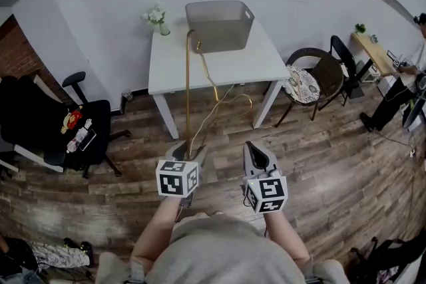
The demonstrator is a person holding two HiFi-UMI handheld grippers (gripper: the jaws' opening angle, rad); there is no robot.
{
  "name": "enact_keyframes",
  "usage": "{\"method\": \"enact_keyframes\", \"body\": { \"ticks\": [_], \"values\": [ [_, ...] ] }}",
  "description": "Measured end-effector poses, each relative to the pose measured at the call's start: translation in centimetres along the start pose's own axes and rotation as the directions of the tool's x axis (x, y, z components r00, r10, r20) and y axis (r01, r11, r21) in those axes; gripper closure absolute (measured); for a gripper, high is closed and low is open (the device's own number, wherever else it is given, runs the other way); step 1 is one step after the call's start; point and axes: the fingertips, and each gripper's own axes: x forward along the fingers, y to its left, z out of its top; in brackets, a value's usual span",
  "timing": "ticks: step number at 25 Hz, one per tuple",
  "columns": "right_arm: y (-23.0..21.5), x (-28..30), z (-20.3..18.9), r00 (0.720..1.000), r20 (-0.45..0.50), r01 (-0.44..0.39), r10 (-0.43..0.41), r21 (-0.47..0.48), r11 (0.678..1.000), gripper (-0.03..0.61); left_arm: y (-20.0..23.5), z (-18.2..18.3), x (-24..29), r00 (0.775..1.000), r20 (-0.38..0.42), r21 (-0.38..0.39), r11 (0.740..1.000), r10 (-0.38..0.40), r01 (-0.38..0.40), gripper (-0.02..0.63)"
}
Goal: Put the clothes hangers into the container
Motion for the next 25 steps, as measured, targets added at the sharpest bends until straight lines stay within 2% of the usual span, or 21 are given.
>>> {"method": "enact_keyframes", "body": {
  "ticks": [6,15,25],
  "values": [
    [-1.7,-0.9,-0.5,1.000,0.013,-0.024,0.023,0.044,0.999,0.583,-1.6,0.0,0.4,1.000,0.015,-0.002,1.000,0.007,-0.007,0.391],
    [-3.0,-1.0,-0.8,1.000,0.008,-0.026,0.026,0.050,0.998,0.583,-2.2,0.7,1.0,1.000,0.019,-0.004,1.000,0.016,-0.016,0.391],
    [-4.6,3.2,-0.2,1.000,0.007,-0.025,0.025,0.031,0.999,0.583,-0.5,3.2,4.2,0.999,0.034,-0.004,1.000,0.016,-0.016,0.390]
  ]
}}
